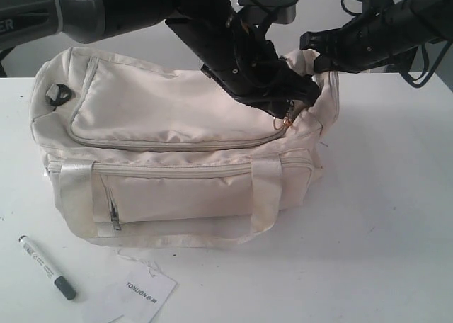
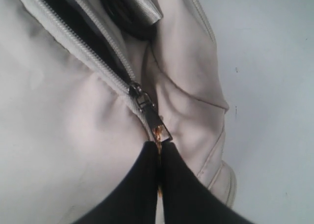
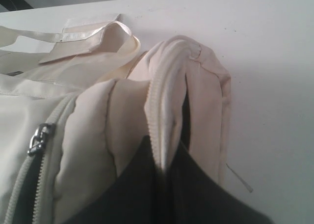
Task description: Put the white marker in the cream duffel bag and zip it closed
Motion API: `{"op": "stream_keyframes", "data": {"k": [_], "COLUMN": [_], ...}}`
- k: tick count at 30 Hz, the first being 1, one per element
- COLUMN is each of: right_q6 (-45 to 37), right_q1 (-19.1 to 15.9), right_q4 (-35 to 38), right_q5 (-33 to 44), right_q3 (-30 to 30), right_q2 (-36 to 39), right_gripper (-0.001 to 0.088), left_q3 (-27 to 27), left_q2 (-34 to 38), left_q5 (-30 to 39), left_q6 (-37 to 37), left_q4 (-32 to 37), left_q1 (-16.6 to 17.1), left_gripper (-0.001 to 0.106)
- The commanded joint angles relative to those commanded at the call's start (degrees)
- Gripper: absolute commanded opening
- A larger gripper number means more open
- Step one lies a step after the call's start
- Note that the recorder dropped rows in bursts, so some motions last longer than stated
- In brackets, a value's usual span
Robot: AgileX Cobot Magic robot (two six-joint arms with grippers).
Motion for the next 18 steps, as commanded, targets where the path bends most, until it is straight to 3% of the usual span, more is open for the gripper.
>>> {"op": "stream_keyframes", "data": {"k": [18], "right_q6": [0.0], "right_q1": [0.0], "right_q4": [0.0], "right_q5": [0.0], "right_q3": [0.0], "right_q2": [0.0], "right_gripper": [0.0], "left_q3": [0.0], "left_q2": [-0.8], "left_q5": [2.6], "left_q6": [1.3], "left_q4": [0.0], "left_q1": [0.0], "left_gripper": [0.0]}}
